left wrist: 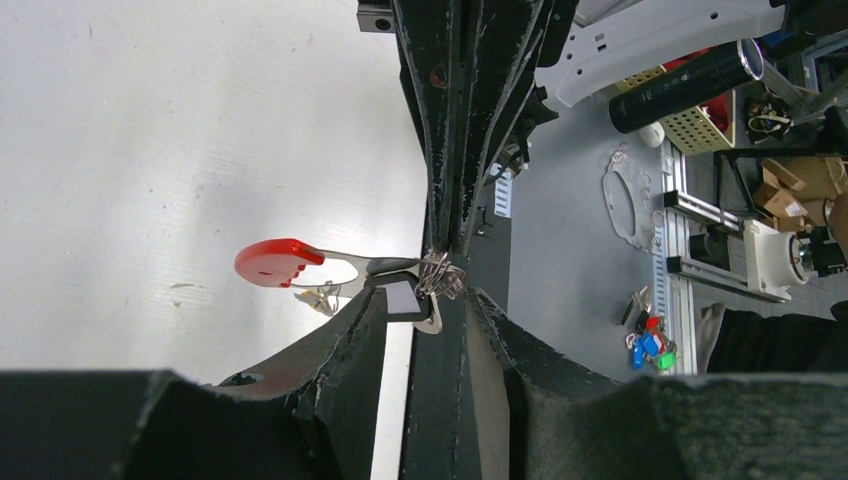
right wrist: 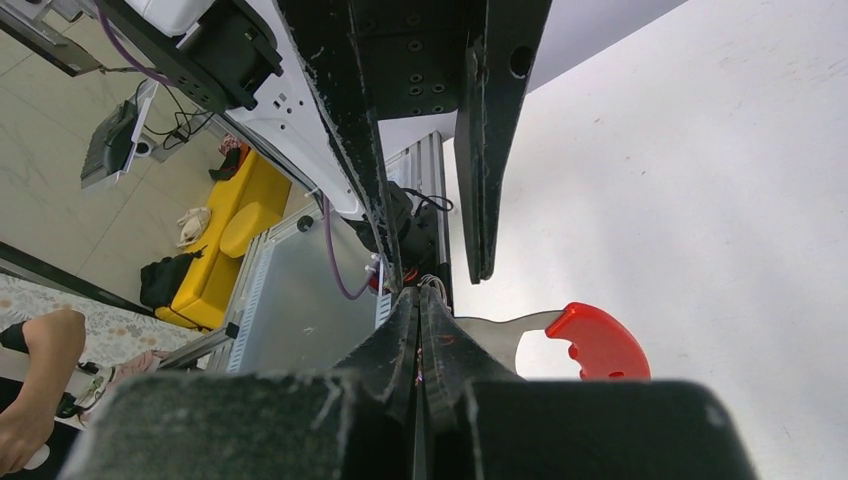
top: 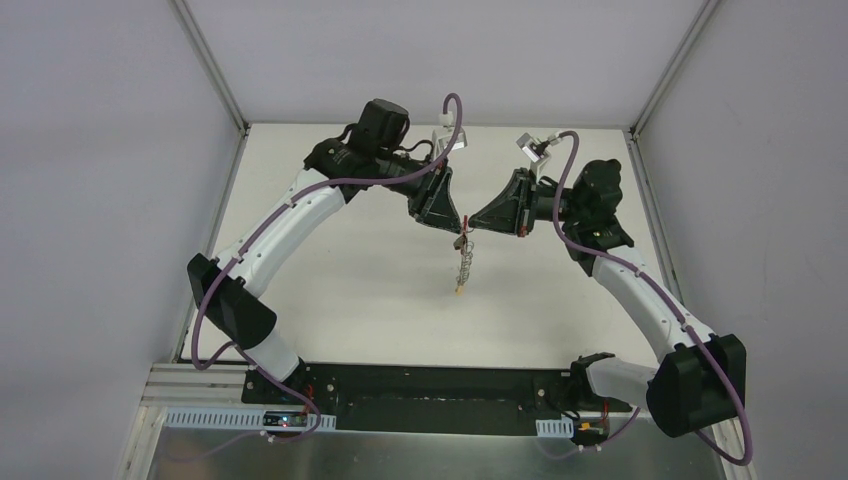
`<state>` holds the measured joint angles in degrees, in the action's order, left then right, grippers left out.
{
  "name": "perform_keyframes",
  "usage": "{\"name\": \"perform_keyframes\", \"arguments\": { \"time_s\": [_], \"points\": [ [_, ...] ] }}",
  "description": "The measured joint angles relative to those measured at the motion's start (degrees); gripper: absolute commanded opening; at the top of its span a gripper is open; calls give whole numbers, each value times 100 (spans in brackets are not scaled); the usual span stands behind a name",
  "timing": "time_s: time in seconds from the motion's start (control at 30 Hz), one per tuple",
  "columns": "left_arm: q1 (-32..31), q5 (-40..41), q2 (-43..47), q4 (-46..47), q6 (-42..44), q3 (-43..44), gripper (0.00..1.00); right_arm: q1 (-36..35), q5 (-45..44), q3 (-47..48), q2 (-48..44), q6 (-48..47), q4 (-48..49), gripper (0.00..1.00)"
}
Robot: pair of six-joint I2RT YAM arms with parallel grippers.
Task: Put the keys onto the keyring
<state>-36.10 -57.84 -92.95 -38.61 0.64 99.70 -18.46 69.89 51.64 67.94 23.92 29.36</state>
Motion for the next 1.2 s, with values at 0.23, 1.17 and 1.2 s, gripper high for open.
{"name": "perform_keyframes", "arguments": {
  "time_s": [0.23,1.17,1.2],
  "points": [
    [-74,-2,0,70,-24,0,26,35,-22,0,28,94,2,0],
    [-109,-7,-168,149,-57,17,0,103,-66,-87,118,160,55,0],
    [-109,-7,-168,144,-57,20,0,109,-66,-87,118,157,57,0]
  ]
}}
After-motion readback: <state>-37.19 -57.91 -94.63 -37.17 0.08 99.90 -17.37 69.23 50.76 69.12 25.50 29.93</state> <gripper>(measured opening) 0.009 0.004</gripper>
